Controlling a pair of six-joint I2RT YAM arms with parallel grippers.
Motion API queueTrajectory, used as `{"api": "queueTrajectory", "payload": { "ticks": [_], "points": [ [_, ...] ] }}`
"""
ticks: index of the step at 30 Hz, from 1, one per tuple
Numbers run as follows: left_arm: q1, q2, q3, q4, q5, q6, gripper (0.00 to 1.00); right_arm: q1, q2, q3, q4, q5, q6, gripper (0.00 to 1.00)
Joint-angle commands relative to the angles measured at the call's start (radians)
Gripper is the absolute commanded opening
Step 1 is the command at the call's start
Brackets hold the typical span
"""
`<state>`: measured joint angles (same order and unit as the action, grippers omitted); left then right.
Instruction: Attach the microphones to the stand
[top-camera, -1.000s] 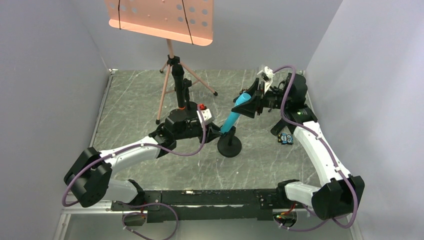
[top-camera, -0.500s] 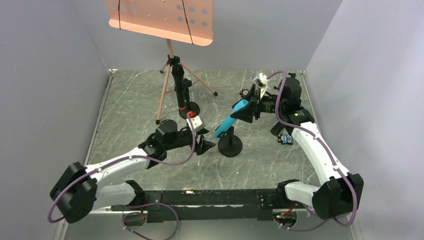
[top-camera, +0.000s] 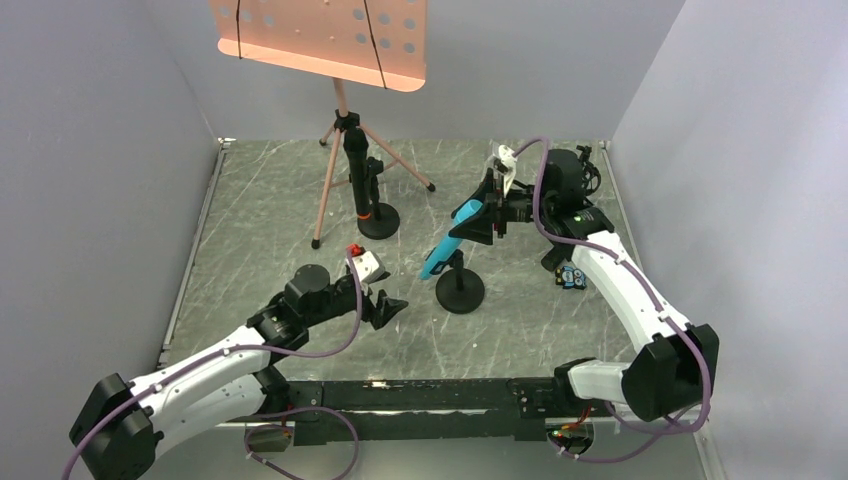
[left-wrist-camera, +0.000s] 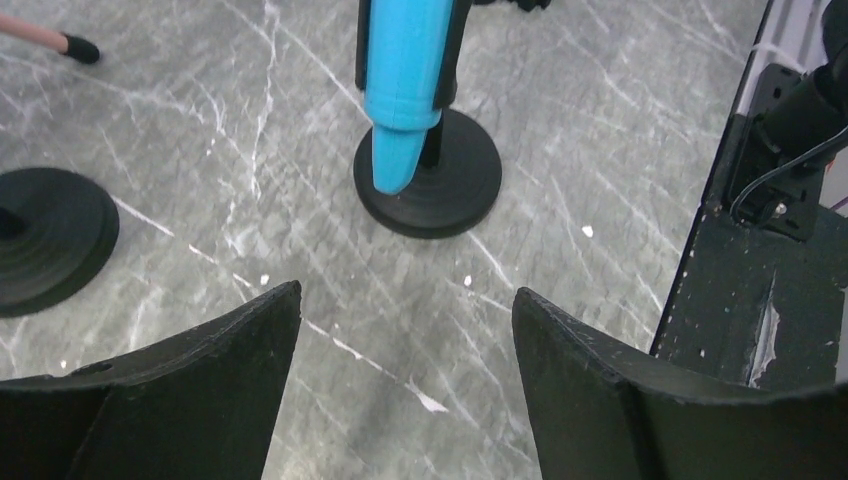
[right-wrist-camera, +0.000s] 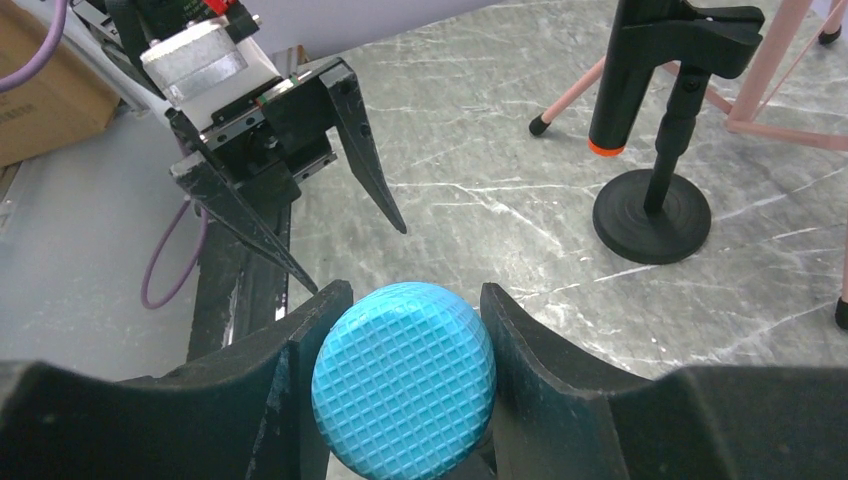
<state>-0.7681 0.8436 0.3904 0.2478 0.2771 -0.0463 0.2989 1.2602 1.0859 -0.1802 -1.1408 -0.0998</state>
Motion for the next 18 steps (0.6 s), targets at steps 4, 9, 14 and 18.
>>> {"api": "queueTrajectory", "payload": {
  "ticks": [4,9,14,18],
  "points": [
    [0.000,-0.051,-0.034,-0.010,-0.038,-0.025,0.82,0.033,0.059,0.019,-0.134,0.053,-0.072,0.14],
    [0.001,-0.020,-0.032,0.026,-0.026,-0.029,0.84,0.037,0.043,-0.008,-0.107,0.053,-0.059,0.15],
    [0.001,0.091,0.008,0.086,0.004,-0.020,0.83,0.058,0.075,-0.016,-0.113,0.055,-0.068,0.15],
    [0.001,0.165,0.043,0.127,0.011,-0.017,0.84,0.062,0.064,-0.043,-0.099,0.061,-0.067,0.15]
  ]
}}
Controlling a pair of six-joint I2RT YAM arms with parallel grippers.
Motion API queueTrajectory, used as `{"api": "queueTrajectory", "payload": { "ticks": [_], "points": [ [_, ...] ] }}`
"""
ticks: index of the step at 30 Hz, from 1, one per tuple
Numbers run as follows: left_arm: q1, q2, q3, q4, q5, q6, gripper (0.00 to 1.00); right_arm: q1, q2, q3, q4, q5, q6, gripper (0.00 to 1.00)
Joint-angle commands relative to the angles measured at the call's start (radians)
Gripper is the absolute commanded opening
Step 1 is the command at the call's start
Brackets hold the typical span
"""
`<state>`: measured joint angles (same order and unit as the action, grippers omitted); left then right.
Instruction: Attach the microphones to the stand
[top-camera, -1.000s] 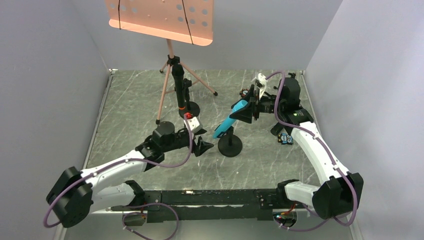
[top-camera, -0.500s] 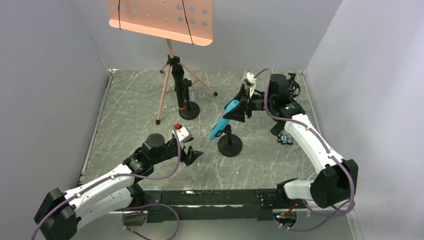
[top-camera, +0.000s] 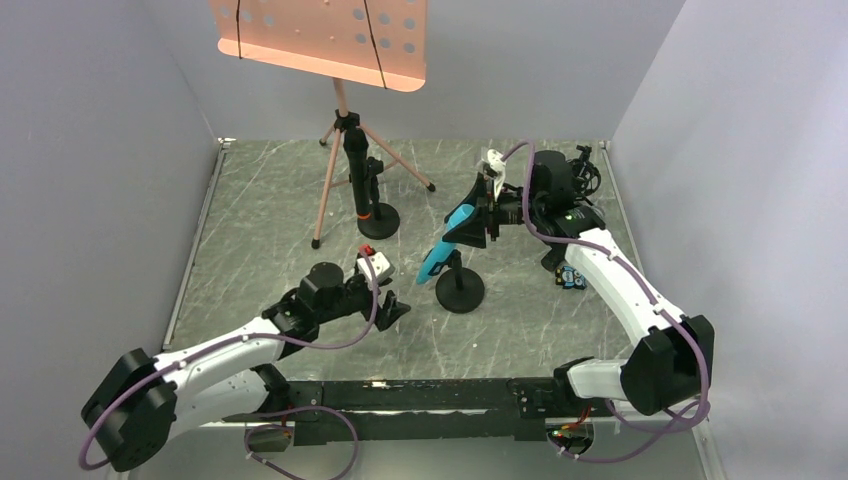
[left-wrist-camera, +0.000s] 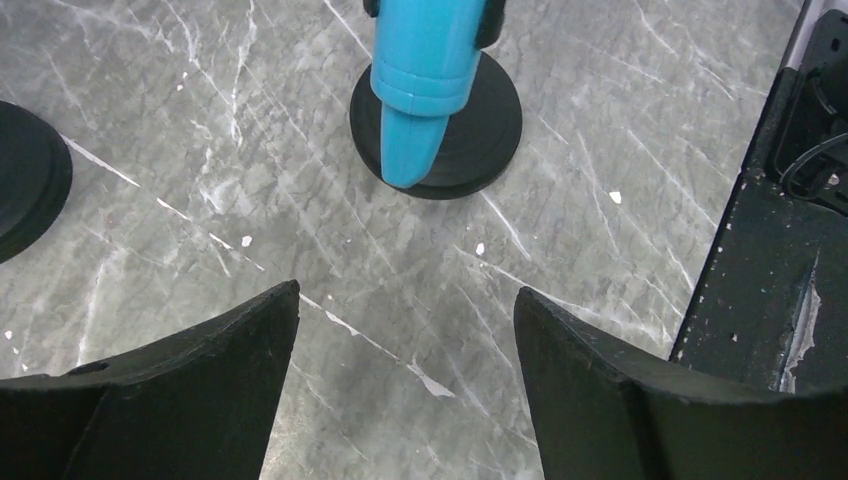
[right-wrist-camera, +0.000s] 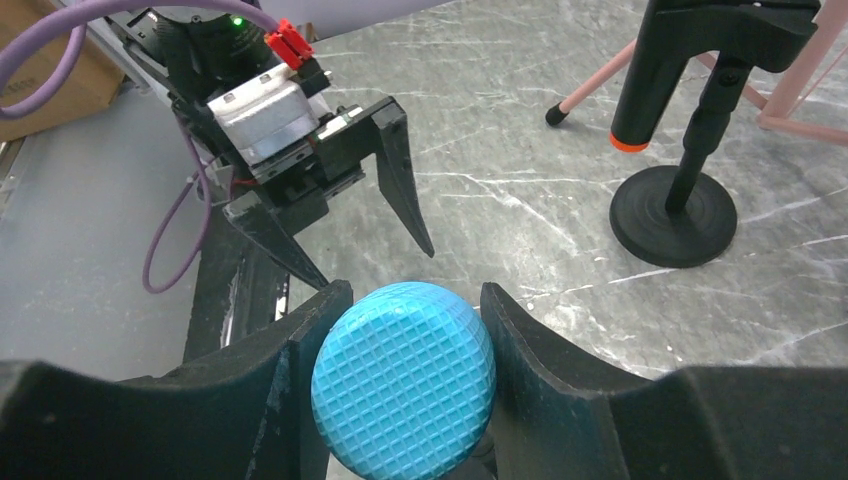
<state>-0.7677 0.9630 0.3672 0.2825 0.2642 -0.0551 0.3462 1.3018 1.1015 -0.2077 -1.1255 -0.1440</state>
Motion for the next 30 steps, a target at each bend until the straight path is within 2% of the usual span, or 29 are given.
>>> {"api": "queueTrajectory", "payload": {
  "ticks": [1,13,15,17,24,26,28,30],
  "points": [
    [0.000,0.062,0.076,0.098,0.028,-0.006,0.84,0.019,0.022,-0.064,-0.068,0.048,-0.023,0.15],
    [0.000,0.099,0.122,0.109,0.032,0.016,0.85,0.036,0.086,-0.078,-0.079,0.054,-0.039,0.15],
    [0.001,0.104,0.130,0.113,0.030,0.016,0.88,0.038,0.091,-0.079,-0.083,0.054,-0.043,0.15],
    [0.000,0.110,0.137,0.131,0.026,0.010,0.99,0.040,0.093,-0.076,-0.091,0.054,-0.051,0.15],
    [0.002,0.133,0.174,0.212,0.041,-0.051,0.99,0.040,0.076,-0.042,-0.126,0.052,-0.072,0.20],
    [0.008,0.141,0.172,0.235,0.038,-0.077,0.99,0.039,0.074,-0.030,-0.132,0.049,-0.071,0.24],
    [0.013,0.144,0.165,0.246,0.062,-0.085,0.99,0.038,0.070,-0.021,-0.131,0.047,-0.066,0.33],
    [0.013,0.147,0.161,0.246,0.080,-0.080,0.99,0.036,0.066,-0.014,-0.133,0.043,-0.066,0.46]
  ]
}}
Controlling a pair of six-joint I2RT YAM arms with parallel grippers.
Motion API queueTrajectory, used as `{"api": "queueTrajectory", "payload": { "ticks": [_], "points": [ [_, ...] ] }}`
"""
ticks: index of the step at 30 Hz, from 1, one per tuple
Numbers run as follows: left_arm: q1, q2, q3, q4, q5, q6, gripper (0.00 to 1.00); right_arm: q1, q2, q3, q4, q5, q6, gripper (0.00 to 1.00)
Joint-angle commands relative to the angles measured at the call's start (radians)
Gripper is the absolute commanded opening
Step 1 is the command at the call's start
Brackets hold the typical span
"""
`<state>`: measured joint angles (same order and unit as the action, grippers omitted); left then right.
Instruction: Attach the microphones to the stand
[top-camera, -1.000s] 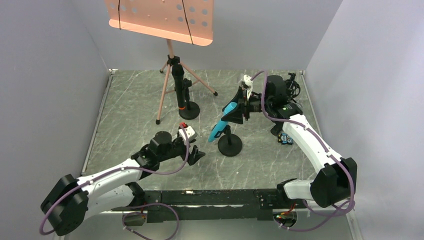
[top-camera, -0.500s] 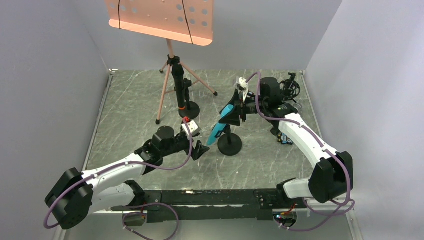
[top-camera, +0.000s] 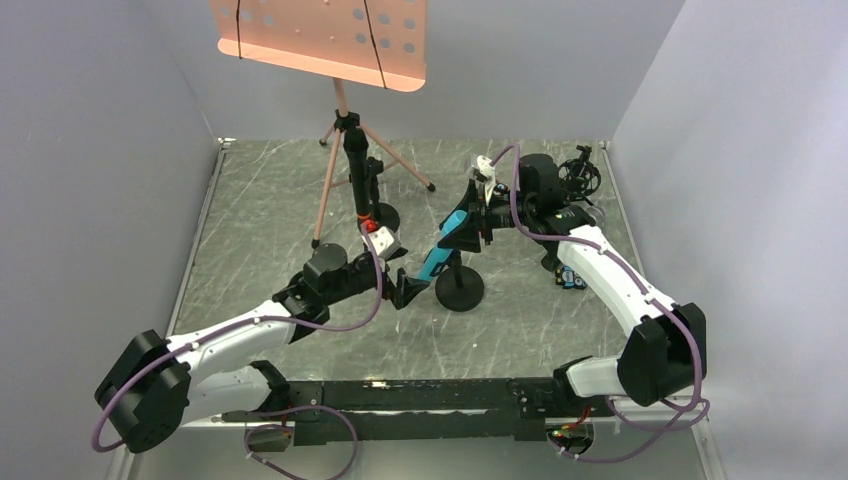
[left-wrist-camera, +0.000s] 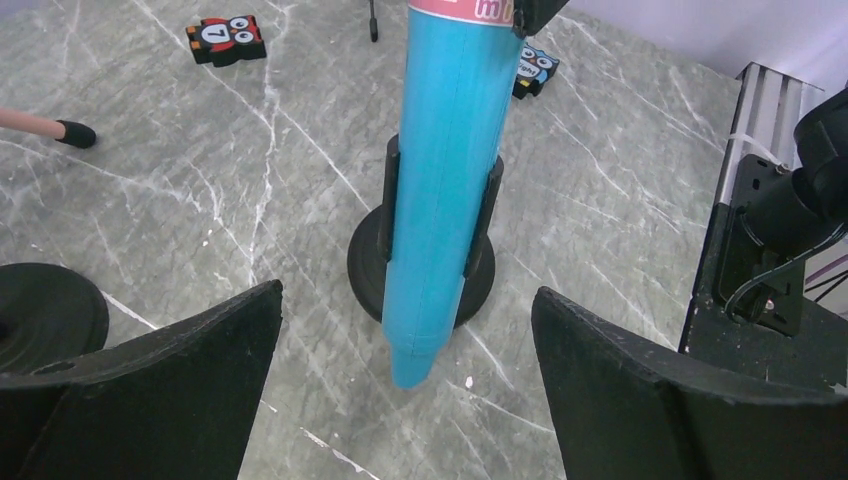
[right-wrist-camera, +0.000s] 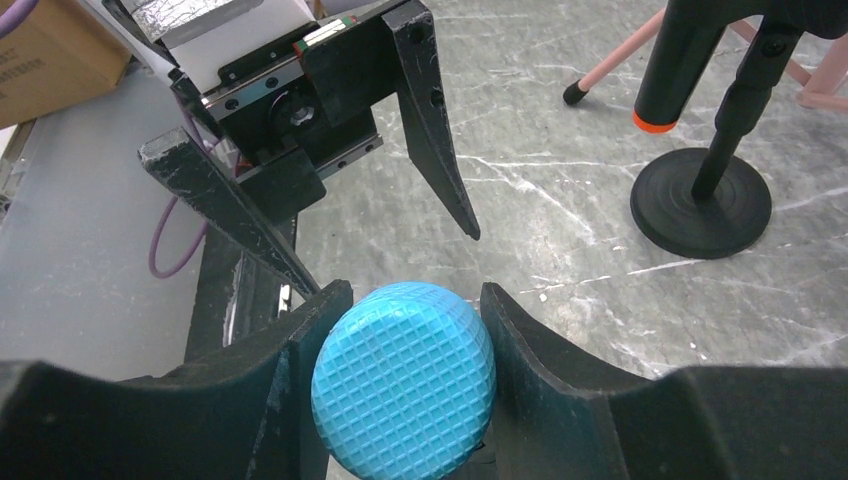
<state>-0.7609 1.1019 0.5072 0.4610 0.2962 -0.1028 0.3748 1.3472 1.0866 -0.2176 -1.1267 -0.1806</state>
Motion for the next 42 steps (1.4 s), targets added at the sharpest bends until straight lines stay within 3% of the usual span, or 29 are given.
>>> {"api": "queueTrajectory", "payload": {
  "ticks": [1,9,14,27,33,42],
  "points": [
    [0.006,0.011,0.022,0.062,0.058,-0.025,0.99,0.005,0.017,0.005,-0.123,0.042,-0.026,0.52],
    [0.006,0.059,0.106,-0.020,0.101,0.047,0.99,-0.056,-0.015,0.020,-0.101,-0.006,-0.004,0.78],
    [0.004,0.088,0.152,-0.039,0.126,0.065,0.99,-0.094,-0.043,0.035,-0.110,-0.032,-0.011,0.89],
    [-0.007,0.180,0.298,-0.218,0.142,0.249,0.99,-0.254,-0.194,0.027,-0.212,-0.141,-0.110,0.92],
    [-0.006,0.229,0.319,-0.177,0.203,0.257,0.99,-0.401,-0.324,-0.112,-0.061,-0.243,-0.004,0.96],
    [-0.008,0.299,0.356,-0.129,0.233,0.220,0.99,-0.512,-0.377,-0.280,-0.015,-0.304,-0.019,0.96]
  ]
}}
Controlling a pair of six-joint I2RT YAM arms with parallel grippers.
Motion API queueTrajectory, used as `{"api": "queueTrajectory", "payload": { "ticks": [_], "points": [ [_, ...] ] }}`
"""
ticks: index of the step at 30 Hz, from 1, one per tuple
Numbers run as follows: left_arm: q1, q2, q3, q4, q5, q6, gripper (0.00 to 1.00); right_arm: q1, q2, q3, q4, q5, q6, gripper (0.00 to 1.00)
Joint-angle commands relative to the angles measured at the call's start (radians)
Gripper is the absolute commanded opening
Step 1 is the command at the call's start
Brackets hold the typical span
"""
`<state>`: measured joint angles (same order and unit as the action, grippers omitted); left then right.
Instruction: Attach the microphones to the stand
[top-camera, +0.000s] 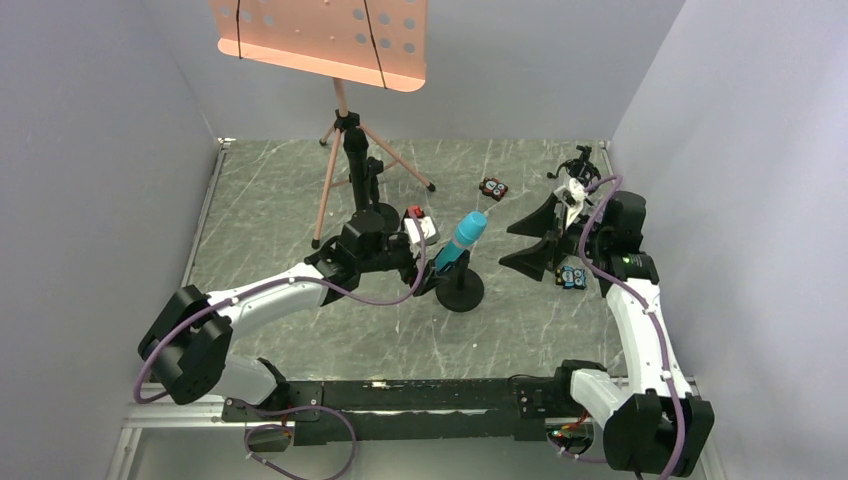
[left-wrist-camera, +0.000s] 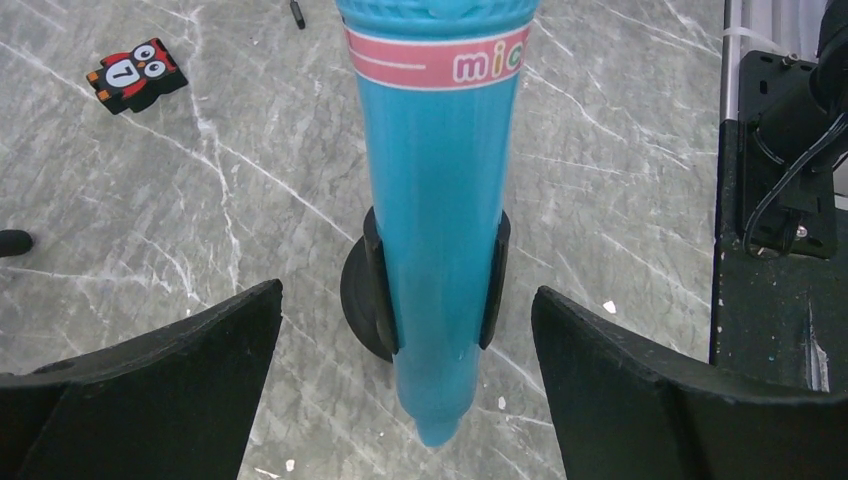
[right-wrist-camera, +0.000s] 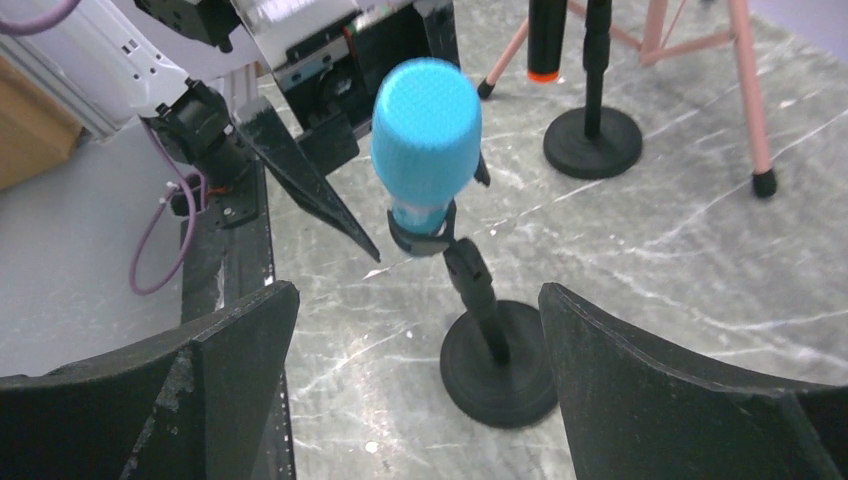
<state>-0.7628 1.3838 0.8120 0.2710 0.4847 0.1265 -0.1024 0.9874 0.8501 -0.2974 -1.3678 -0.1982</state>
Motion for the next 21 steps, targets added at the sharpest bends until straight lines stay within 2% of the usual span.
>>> {"api": "queueTrajectory", "payload": {
  "ticks": [1,4,9,13,17,19,21],
  "points": [
    [-0.006,0.024,0.054,0.068,0.048,-0.013,0.99,-0.044,-0.016,-0.045,0.063,-0.072,0.001,0.96],
    [-0.012,0.042,0.057,0.101,0.045,-0.021,0.99,-0.061,-0.018,-0.063,0.083,-0.086,0.015,0.96],
    [-0.018,0.070,0.067,0.126,0.049,-0.023,0.95,-0.079,-0.043,-0.123,0.238,-0.104,0.143,0.96],
    [-0.020,0.081,0.071,0.134,0.042,-0.026,0.89,-0.085,-0.043,-0.118,0.222,-0.105,0.130,0.96],
    [-0.020,0.083,0.079,0.125,0.038,-0.037,0.71,-0.090,-0.041,-0.117,0.216,-0.108,0.129,0.96],
    [-0.020,0.079,0.085,0.106,0.025,-0.044,0.50,-0.093,-0.044,-0.119,0.219,-0.108,0.132,0.96],
    [-0.020,0.064,0.077,0.105,0.022,-0.051,0.34,-0.096,-0.045,-0.123,0.225,-0.108,0.135,0.96]
  ]
}}
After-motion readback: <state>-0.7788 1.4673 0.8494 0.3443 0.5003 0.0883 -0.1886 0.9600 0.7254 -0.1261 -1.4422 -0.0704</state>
